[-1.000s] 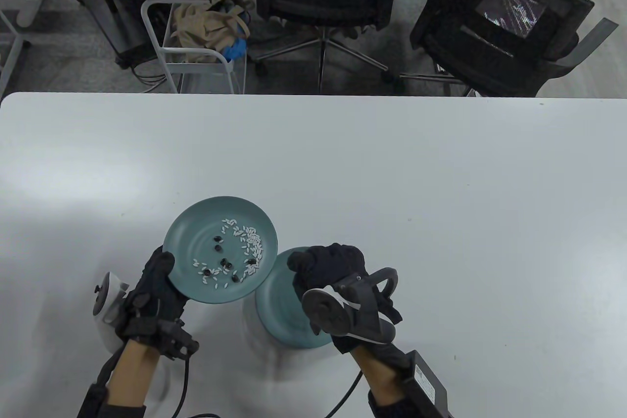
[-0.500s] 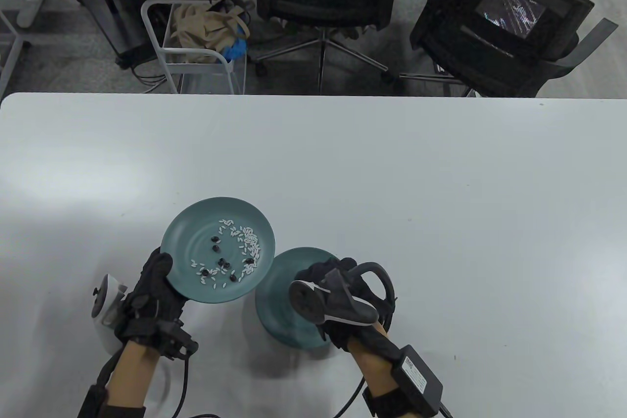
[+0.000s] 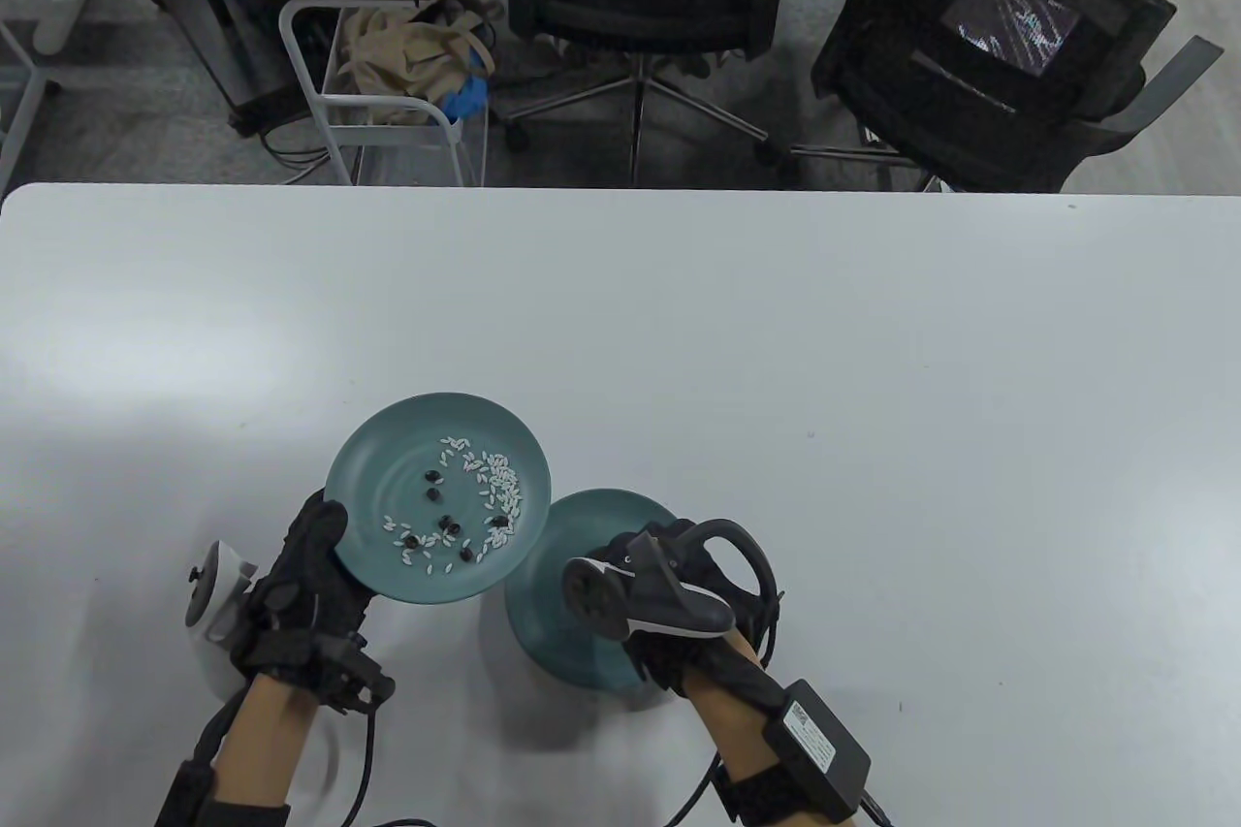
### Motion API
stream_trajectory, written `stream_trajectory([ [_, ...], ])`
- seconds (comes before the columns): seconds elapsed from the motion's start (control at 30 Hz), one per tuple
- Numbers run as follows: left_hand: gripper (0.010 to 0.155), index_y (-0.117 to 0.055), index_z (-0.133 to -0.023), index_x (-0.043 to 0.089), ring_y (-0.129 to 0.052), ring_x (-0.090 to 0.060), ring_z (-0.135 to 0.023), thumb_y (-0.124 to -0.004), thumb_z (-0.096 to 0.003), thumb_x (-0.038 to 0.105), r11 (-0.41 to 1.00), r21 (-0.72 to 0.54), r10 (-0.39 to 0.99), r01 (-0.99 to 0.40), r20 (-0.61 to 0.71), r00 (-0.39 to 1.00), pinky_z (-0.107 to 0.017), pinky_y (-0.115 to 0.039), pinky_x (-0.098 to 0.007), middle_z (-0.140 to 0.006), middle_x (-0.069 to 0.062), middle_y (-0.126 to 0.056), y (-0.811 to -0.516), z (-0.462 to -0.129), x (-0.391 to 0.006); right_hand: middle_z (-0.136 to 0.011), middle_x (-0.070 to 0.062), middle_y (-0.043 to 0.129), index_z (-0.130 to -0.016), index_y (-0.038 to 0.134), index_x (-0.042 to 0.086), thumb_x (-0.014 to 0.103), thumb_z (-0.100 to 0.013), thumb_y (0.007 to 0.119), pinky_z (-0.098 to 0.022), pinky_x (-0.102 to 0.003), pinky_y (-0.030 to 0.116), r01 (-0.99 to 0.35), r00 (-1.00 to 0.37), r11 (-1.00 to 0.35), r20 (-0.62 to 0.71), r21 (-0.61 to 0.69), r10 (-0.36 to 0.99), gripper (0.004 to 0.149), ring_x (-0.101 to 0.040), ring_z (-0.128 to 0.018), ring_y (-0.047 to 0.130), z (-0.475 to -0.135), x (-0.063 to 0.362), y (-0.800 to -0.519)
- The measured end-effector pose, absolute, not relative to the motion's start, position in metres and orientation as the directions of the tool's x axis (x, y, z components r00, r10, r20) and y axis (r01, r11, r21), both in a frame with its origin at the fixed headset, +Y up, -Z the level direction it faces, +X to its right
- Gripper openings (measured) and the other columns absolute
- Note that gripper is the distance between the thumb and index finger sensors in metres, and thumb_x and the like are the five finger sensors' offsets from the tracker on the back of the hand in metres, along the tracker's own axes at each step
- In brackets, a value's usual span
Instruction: Pick coffee beans with hand pinch into plate
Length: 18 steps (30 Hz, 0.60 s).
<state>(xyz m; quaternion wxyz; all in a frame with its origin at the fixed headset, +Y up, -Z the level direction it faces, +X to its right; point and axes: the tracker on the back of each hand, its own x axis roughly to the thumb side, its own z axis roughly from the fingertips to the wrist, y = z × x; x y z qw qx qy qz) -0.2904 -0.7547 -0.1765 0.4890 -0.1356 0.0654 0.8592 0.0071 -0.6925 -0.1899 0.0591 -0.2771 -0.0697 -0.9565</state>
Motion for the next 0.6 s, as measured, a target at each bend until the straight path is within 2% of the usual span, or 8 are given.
stream_trajectory([
  [0.43, 0.061, -0.041, -0.101, 0.027, -0.091, -0.034, -0.059, -0.062, -0.0484, 0.05, -0.514, -0.03, 0.824, -0.857, -0.295, -0.484, -0.039, -0.083, -0.039, -0.091, -0.007, -0.073, -0.756, -0.1772, -0.2899, -0.069, -0.006, 0.095, -0.079, 0.08, 0.025, 0.037, -0.044, 0.082, -0.051, -0.054, 0.074, 0.141, -0.843, -0.984, 0.534, 0.108, -0.062, 0.037, -0.024, -0.048, 0.094, -0.1908, 0.0079, -0.6937],
  [0.6, 0.061, -0.041, -0.101, 0.027, -0.091, -0.034, -0.059, -0.062, -0.0485, 0.05, -0.515, -0.035, 0.824, -0.856, -0.295, -0.484, -0.039, -0.083, -0.039, -0.091, -0.007, -0.073, -0.7567, -0.1773, -0.2892, -0.07, -0.005, 0.095, -0.078, 0.08, 0.025, 0.037, -0.044, 0.082, -0.052, -0.055, 0.073, 0.128, -0.878, -0.992, 0.467, 0.017, -0.105, 0.037, -0.024, -0.05, 0.093, -0.1909, 0.0105, -0.6898],
])
